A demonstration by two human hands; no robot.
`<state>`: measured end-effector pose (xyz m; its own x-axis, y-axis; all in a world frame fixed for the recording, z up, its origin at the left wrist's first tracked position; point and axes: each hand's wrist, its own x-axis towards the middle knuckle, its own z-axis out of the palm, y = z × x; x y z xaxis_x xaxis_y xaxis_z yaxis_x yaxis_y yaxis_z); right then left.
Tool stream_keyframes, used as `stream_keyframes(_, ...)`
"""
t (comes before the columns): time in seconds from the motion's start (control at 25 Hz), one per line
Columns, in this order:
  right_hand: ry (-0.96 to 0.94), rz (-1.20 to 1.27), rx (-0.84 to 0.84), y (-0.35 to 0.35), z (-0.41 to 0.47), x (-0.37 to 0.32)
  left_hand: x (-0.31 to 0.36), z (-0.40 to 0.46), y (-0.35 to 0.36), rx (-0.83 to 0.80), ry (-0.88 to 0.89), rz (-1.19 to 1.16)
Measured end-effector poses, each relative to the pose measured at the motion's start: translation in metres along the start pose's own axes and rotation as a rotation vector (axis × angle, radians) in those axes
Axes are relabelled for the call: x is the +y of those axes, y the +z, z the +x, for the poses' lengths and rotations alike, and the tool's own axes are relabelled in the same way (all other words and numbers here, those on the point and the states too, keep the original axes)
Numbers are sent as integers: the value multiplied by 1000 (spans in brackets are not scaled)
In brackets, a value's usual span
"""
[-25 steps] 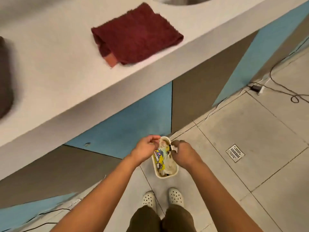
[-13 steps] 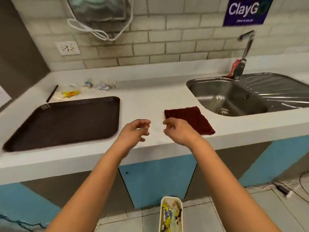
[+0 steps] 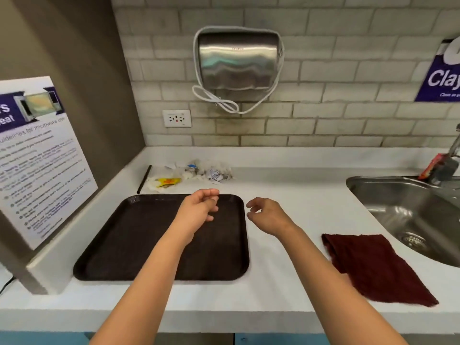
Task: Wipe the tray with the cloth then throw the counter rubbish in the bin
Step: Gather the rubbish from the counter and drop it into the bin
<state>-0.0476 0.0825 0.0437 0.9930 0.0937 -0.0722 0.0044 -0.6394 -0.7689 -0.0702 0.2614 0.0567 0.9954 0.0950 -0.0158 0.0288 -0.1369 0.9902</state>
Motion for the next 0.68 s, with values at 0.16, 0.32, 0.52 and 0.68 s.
stream_keyframes(0.16, 30, 23, 32, 18, 64, -29, 6, 72, -54, 17, 8, 52)
stream_keyframes(0.32, 31, -56, 69, 30, 120, -40, 0, 144, -98, 26, 41, 116)
stream_keyframes(0.52, 56, -87, 86, 44, 174, -34, -33, 221, -134, 137, 15, 353)
stream_keyframes(0.68, 82, -141, 70, 55, 215, -25, -67, 265, -158, 166, -132, 598)
